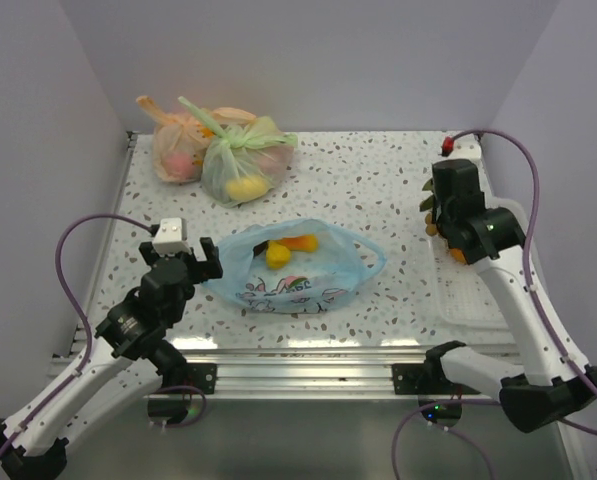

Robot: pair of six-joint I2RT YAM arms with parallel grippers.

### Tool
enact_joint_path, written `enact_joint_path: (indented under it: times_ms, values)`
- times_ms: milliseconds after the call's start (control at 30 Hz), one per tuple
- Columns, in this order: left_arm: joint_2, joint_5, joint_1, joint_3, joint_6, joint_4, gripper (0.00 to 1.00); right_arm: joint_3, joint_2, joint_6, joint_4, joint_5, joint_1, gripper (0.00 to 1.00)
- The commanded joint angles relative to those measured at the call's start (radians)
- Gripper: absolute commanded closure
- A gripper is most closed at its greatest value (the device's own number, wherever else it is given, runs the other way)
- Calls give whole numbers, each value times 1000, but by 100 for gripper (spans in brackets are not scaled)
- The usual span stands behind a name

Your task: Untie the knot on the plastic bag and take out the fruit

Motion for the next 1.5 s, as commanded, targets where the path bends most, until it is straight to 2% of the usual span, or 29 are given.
enact_joint_path:
  times_ms: [0,133,200,267,367,500,600,633,700,733,833,867,933,967,1067,1200,1300,1333,1467]
  values:
    - [-14,4,3,-2,11,49,2,-62,-42,45,103,119,-96,100]
    - [-27,8,3,-2,13,49,2,-151,-64,99,167,127,-224,100]
    - [-33,10,3,-2,11,46,2,-209,-74,128,196,109,-331,100]
    - [-40,11,3,-3,11,46,2,-241,-77,149,242,20,-456,100]
    - [-45,13,3,-5,11,46,2,-292,-65,185,301,-66,-564,100]
    - [-45,11,5,-3,11,46,2,-321,-12,240,310,-86,-615,100]
    - [-45,11,5,-2,13,46,2,-353,15,274,338,-93,-649,87]
    - [-45,13,5,-3,11,46,2,-358,30,281,341,-97,-664,77]
    - [-45,11,3,-5,13,46,2,-361,42,292,348,-109,-675,66]
    - [-45,11,3,-5,13,47,2,-358,48,295,348,-106,-678,53]
    - [-45,13,3,-5,14,49,2,-338,58,289,333,-125,-677,37]
    - [-45,13,3,-5,14,49,2,-330,45,284,330,-134,-678,28]
    - [-45,13,3,-5,14,50,2,-330,22,271,338,-163,-678,19]
    - [-47,13,3,-5,14,50,2,-329,12,258,339,-190,-677,11]
    - [-47,13,3,-5,17,53,2,-327,-34,229,338,-292,-670,1]
    - [-36,17,3,-6,19,56,2,-298,-62,179,300,-399,-623,1]
    - [-28,17,3,-6,20,56,2,-260,-73,127,281,-399,-490,1]
    - [-28,17,3,-5,20,56,2,-252,-77,117,279,-392,-398,1]
    - [-20,16,5,-5,20,56,2,-211,-73,97,278,-415,-192,1]
